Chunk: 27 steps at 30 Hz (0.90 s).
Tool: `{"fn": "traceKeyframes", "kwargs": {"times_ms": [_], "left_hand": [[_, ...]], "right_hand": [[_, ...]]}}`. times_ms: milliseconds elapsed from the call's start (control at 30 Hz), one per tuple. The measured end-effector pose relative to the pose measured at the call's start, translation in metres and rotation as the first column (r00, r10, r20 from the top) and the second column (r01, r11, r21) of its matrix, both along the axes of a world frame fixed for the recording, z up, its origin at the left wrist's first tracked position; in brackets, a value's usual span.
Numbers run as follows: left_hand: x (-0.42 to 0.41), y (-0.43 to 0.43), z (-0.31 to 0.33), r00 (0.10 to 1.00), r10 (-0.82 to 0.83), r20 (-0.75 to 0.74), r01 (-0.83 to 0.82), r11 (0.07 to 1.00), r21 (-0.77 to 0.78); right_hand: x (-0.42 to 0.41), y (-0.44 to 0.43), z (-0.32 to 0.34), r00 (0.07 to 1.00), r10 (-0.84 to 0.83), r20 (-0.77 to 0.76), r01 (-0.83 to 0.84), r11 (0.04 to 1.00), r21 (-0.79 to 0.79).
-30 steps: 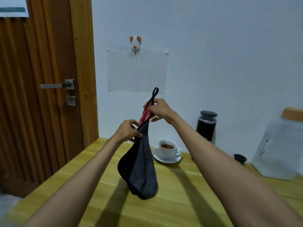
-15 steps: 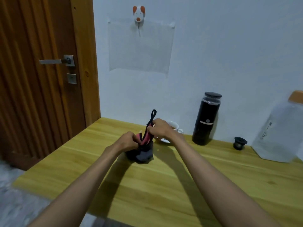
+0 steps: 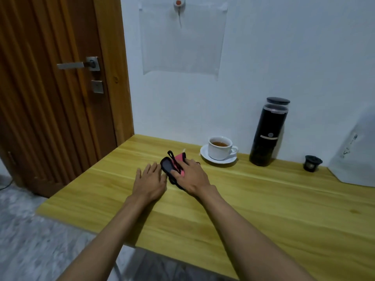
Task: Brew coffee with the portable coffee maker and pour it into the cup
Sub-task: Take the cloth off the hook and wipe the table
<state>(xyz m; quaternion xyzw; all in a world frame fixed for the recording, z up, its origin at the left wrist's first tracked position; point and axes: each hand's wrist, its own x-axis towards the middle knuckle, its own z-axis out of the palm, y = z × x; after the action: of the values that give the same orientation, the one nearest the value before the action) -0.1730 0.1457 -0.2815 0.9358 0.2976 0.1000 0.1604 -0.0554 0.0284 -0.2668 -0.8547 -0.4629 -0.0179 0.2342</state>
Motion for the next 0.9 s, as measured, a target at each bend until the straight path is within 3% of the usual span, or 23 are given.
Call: {"fn": "traceKeyframes", "kwargs": {"times_ms": [133,400,600,733,900], "left_hand": [[0.003,-0.003,-0.002,0.997,0.005,-0.083,-0.001,0.999,0.046],[0.003,-0.008,0.001,0.994,0.002,-0.112,0.007,0.997,0.078],[0.004,-0.013,0.003,0.992,-0.043,-0.117,0.052,0.996,0.069],[0.004,-0.014,0.003,0.992,-0.049,-0.116,0.056,0.996,0.064],[0.005,-0.014,0.002,0.991,-0.033,-0.13,0.043,0.996,0.075]], "right_hand": [[0.003,-0.014,-0.007,1.0,-0.017,0.018,0.017,0.999,0.043],[0.029,-0.092,-0.008,0.995,-0.098,-0.009,0.098,0.995,0.028],[0.042,-0.135,-0.009,0.924,-0.383,0.015,0.38,0.92,0.096],[0.028,-0.118,-0.006,0.853,-0.52,0.053,0.521,0.853,-0.012],[0.002,-0.097,-0.006,0.919,-0.385,0.089,0.39,0.919,-0.052]]}}
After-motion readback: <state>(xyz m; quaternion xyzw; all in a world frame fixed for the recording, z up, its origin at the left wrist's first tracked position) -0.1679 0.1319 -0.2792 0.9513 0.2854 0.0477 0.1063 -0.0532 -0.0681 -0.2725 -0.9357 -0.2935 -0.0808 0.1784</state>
